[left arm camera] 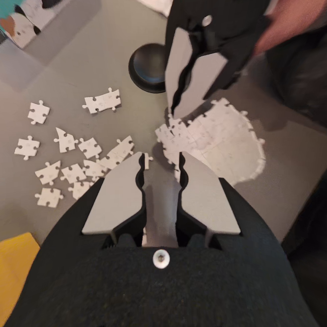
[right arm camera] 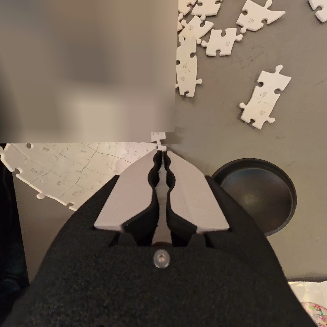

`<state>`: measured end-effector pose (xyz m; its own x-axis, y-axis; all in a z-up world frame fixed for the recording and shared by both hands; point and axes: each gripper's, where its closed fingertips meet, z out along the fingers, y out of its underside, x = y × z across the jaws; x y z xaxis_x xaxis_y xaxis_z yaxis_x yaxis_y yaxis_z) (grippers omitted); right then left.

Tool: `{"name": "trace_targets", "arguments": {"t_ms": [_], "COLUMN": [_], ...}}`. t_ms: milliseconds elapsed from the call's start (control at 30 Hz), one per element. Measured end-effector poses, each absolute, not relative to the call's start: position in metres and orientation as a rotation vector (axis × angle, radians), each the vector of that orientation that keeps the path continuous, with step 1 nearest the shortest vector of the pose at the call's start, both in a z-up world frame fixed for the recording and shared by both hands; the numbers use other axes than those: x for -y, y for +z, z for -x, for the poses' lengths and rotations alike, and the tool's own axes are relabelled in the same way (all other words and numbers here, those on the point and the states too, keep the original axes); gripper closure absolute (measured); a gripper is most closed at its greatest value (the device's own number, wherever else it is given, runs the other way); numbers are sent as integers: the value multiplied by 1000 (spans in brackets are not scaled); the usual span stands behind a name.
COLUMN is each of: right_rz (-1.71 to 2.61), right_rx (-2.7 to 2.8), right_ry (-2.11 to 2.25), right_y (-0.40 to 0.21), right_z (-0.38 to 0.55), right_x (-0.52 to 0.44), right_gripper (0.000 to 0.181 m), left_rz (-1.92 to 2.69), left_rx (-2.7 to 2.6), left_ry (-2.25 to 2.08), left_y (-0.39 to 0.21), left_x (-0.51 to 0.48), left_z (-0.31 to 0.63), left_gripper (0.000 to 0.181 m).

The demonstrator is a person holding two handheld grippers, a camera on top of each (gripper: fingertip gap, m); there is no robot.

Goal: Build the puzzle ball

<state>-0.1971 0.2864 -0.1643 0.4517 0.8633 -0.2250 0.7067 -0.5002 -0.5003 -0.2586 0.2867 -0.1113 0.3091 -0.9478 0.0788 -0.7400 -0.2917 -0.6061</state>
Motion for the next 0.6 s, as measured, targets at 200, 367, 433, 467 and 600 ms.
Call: {"name": "trace_targets", "arguments": {"t_ms": [200,367,433,467,600], "right_rz": [2377,2381,2382,2381,2380], "right_rx": [1341,1340,1337,1337,1339], "right_ry": [656,661,666,668,677], "right_y": [-167,-167,-166,-166,-165], "right_z": [194,191,190,190,190], "right_x": [-286,-285,-284,-284,-283], "right_gripper": [179,179,179,179,179], "left_rz": [1858,1778,1817,1824,1810], "left_rx": [-1519,-1609,-1629,-1645,-1739], "left_ry": [-885,-904,-887,-893,-912], "left_y": [-78,-91,-102,-107,-118], "left_x": [-189,-167,-175,-177,-175], "left_z": [275,257,251,249,239], "left_gripper": [141,136,130,130,135]}}
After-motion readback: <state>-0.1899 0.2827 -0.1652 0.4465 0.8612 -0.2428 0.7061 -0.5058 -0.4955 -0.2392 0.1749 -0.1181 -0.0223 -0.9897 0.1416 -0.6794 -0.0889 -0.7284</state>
